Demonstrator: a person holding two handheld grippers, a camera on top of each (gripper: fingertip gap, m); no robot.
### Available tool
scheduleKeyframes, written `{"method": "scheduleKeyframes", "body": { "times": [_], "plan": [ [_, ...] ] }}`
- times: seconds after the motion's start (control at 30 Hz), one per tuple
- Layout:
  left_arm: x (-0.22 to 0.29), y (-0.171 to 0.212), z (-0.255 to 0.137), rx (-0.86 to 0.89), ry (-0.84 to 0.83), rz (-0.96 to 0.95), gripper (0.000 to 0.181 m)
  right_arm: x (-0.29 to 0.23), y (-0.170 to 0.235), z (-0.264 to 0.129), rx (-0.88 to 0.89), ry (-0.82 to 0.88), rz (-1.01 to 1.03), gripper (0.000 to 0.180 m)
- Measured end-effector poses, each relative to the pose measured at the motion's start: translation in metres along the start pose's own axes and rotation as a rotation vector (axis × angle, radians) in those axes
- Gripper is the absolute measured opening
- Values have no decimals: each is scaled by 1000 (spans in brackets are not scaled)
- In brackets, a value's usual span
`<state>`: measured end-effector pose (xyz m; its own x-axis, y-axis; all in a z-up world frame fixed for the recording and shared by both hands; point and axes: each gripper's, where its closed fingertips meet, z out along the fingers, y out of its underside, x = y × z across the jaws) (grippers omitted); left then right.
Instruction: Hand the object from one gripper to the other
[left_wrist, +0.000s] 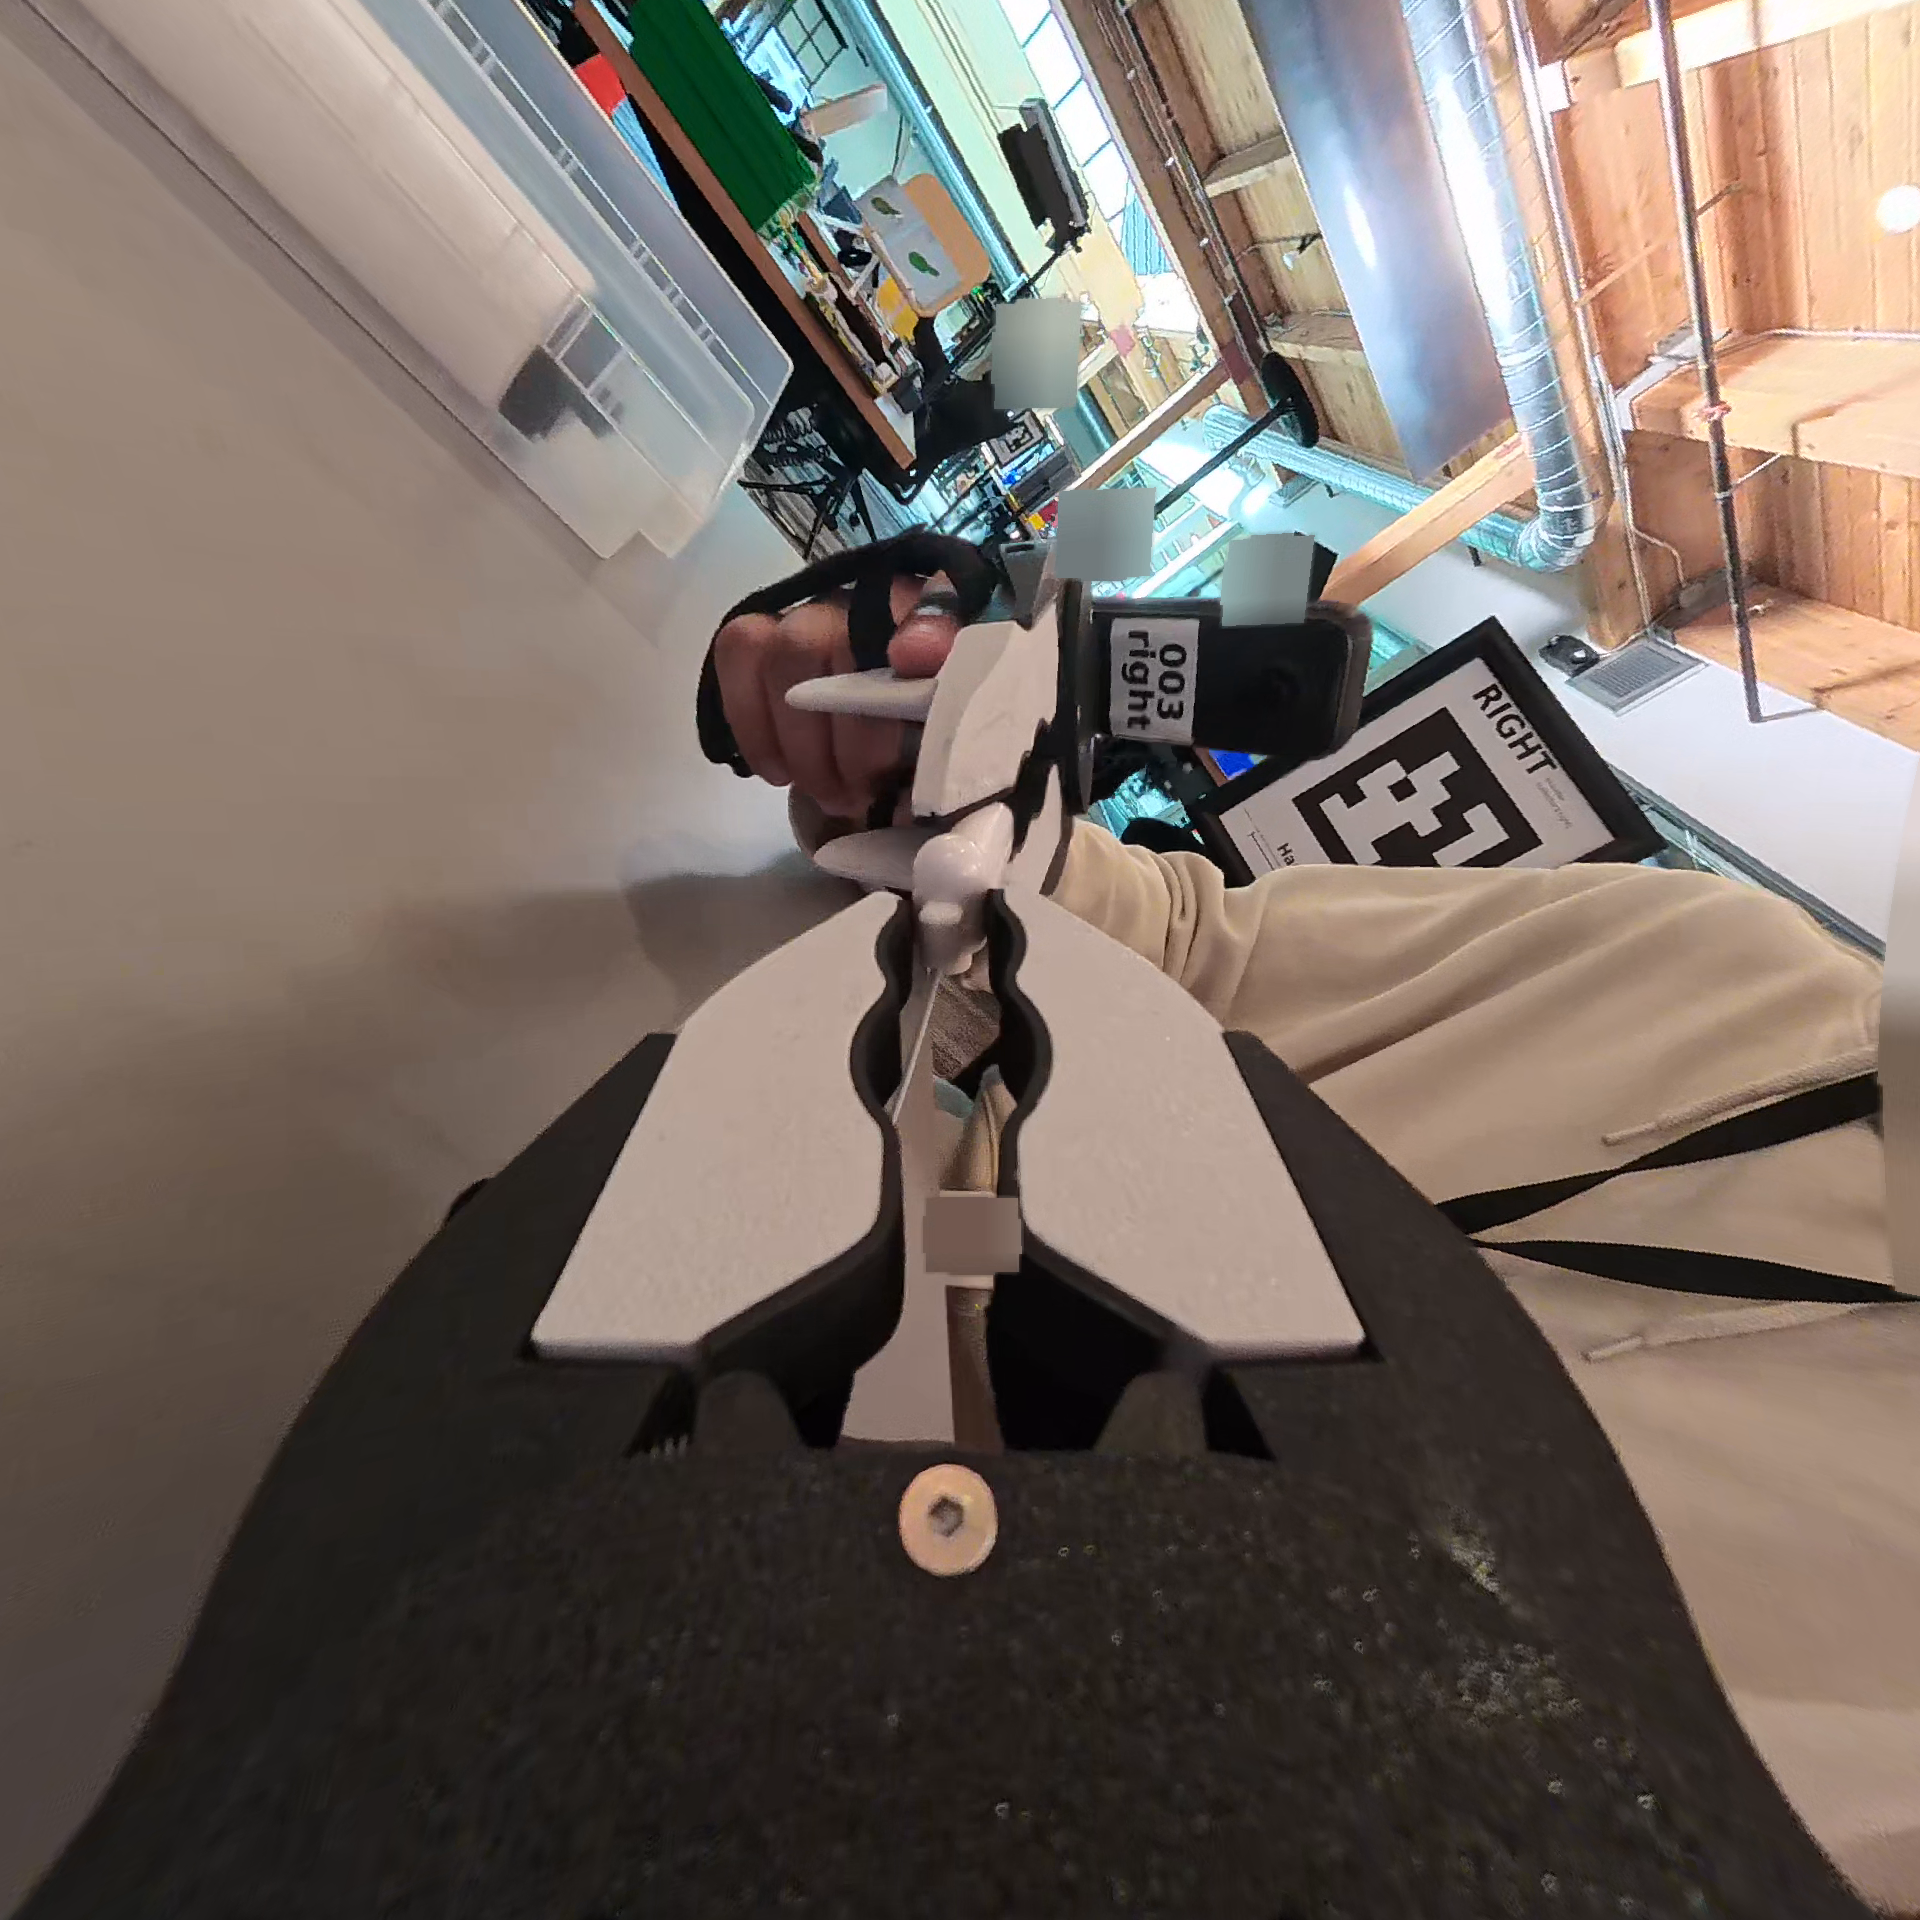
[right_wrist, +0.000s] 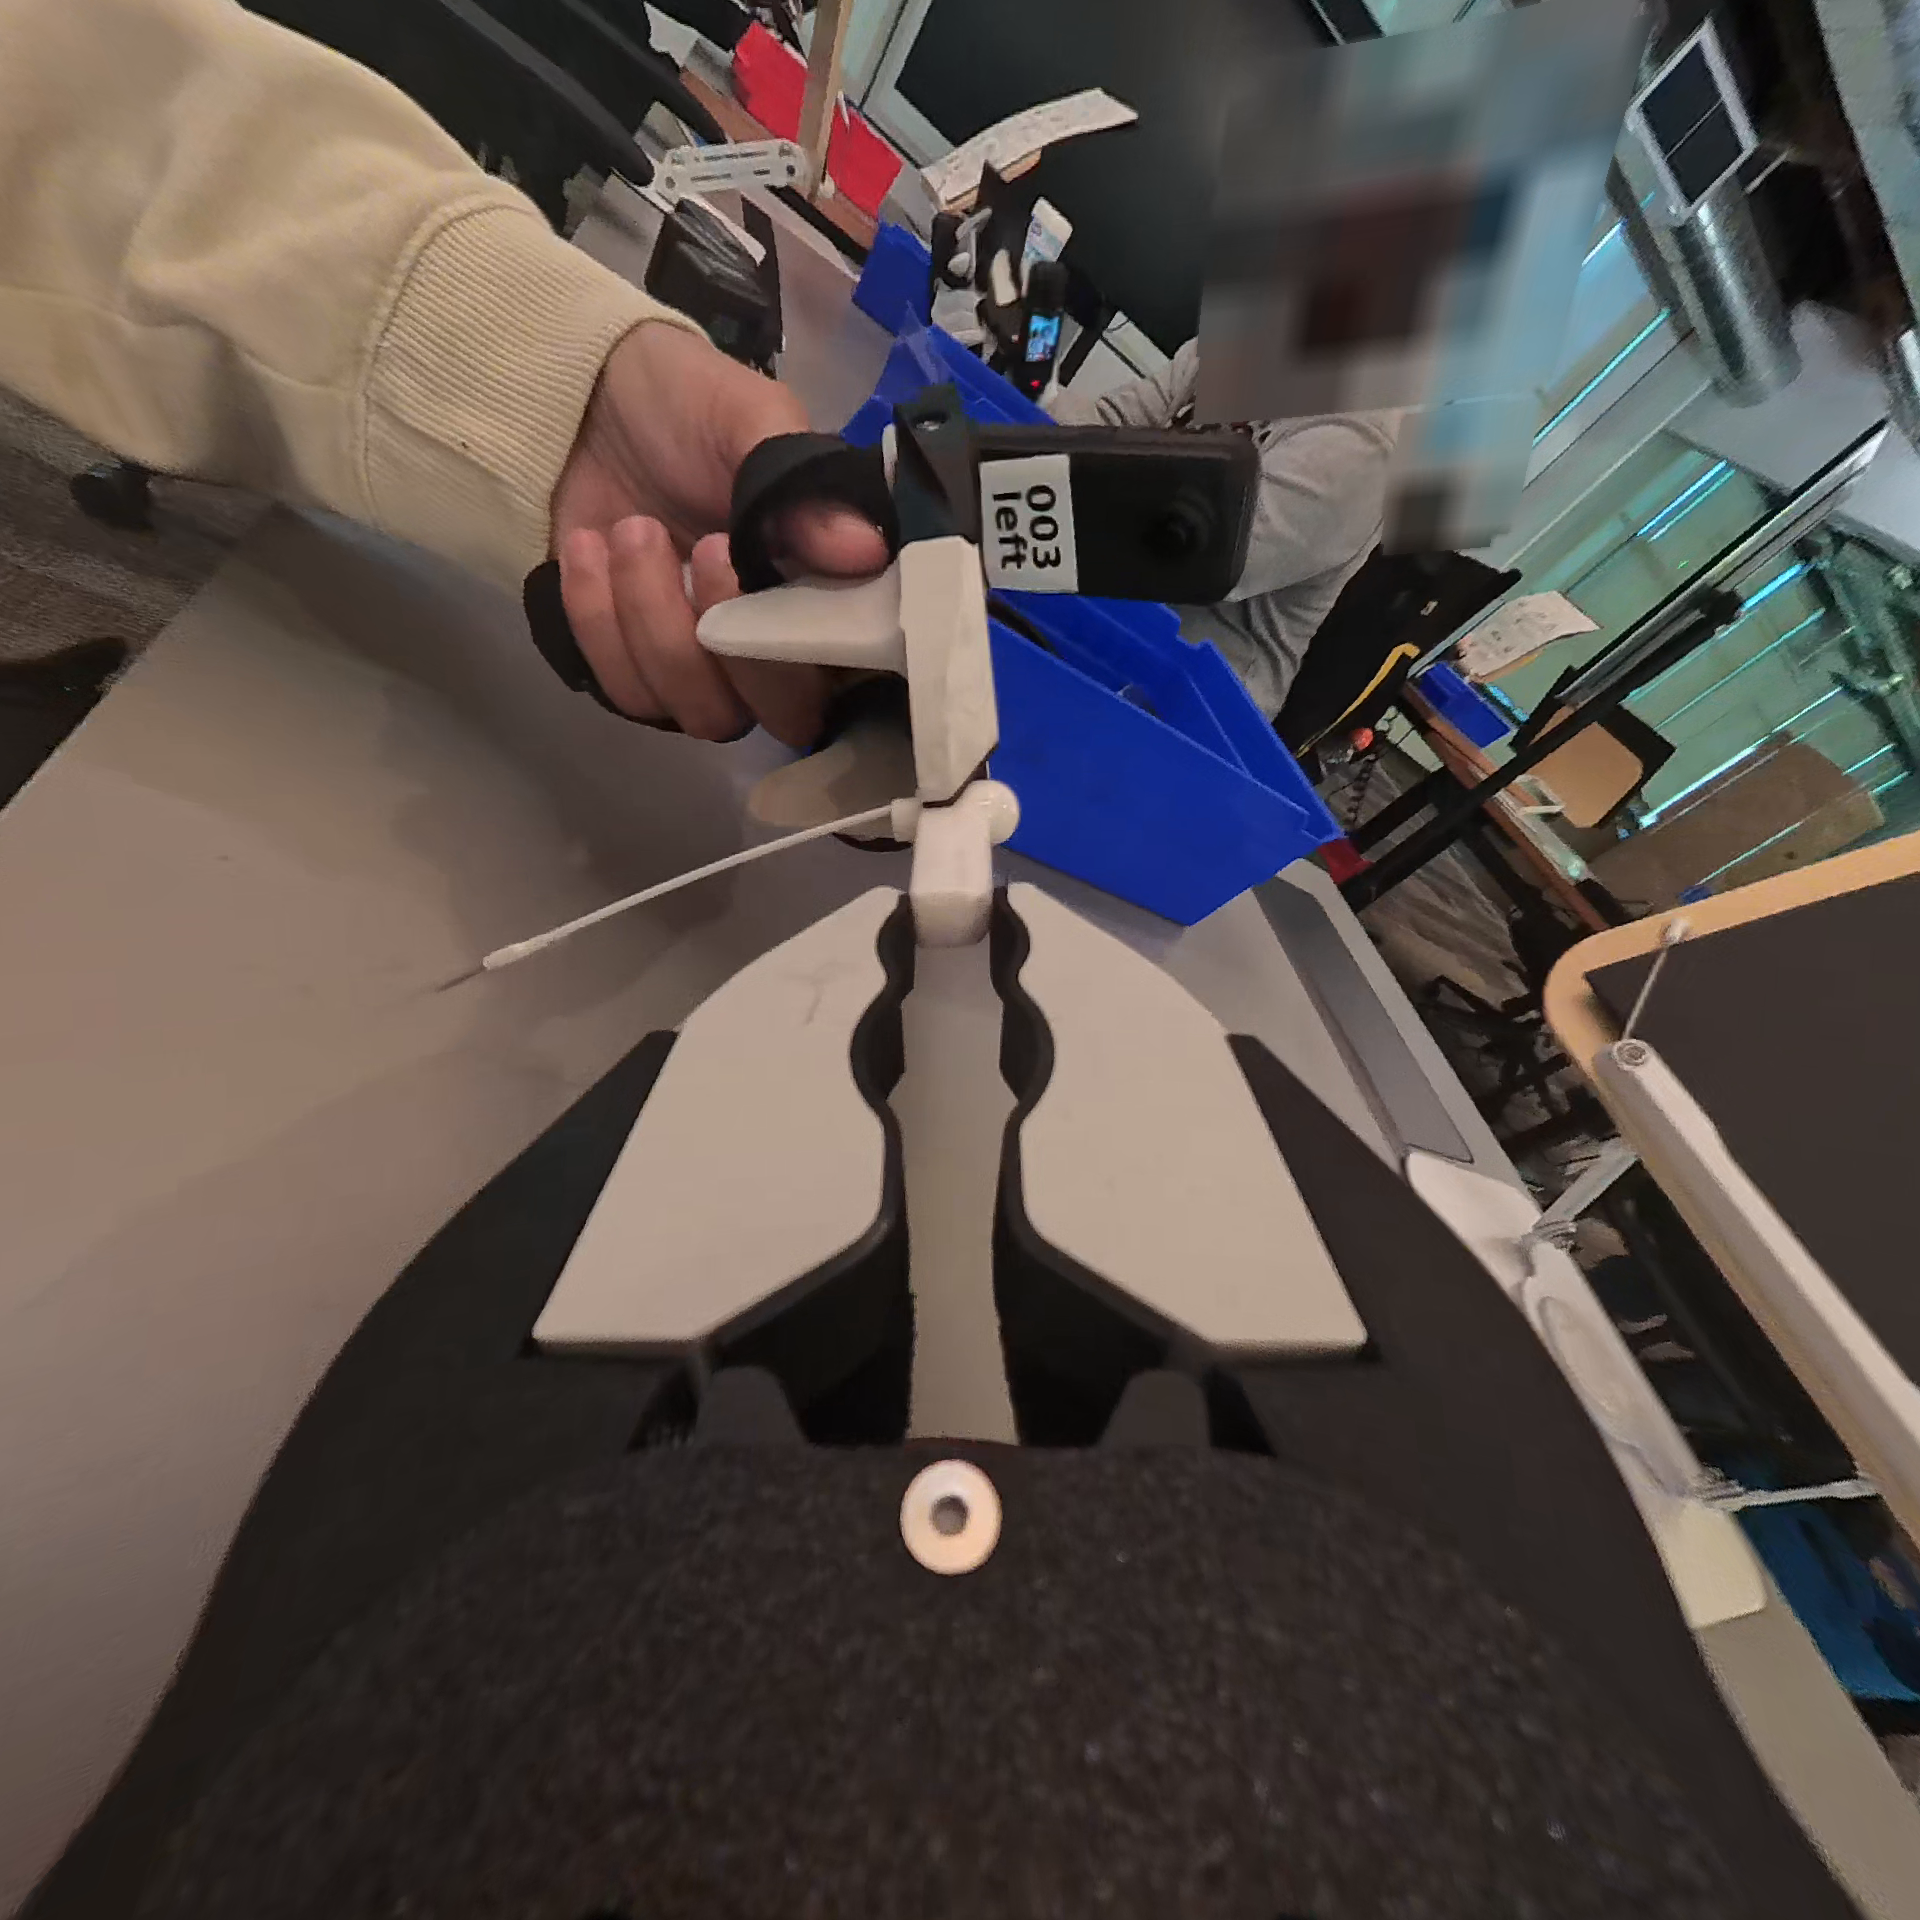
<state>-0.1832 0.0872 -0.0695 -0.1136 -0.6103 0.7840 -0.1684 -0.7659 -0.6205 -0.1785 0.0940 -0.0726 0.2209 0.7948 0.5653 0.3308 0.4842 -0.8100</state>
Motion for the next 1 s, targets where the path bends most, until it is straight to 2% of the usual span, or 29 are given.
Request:
{"method": "scheduleKeyframes", "body": {
  "times": [0.17, 0.23, 0.37, 0.53, 0.7, 0.87, 1.0],
  "plan": [
    [-4, -4, 1, 29, -46, 63, 15, 4, 1, -2, 13, -18, 97, 13],
    [-7, -4, -1, 38, -74, 96, 24, 7, 0, -4, 35, -17, 143, 13],
    [-11, -3, -5, 46, -81, 96, 29, 26, -1, -14, 77, 30, 236, 13],
    [-7, -3, -1, 51, -89, 164, 38, 61, 22, -28, 40, 168, 375, 13],
    [-29, 3, 4, -13, -320, 363, 46, 100, 39, -51, 20, 376, 512, 14],
    [-38, -2, 14, 44, -380, 342, 50, 113, 43, -61, 2, 499, 485, 14],
    [-41, -8, 18, 95, -427, 353, 49, 112, 43, -59, 1, 517, 493, 14]
  ]
}}
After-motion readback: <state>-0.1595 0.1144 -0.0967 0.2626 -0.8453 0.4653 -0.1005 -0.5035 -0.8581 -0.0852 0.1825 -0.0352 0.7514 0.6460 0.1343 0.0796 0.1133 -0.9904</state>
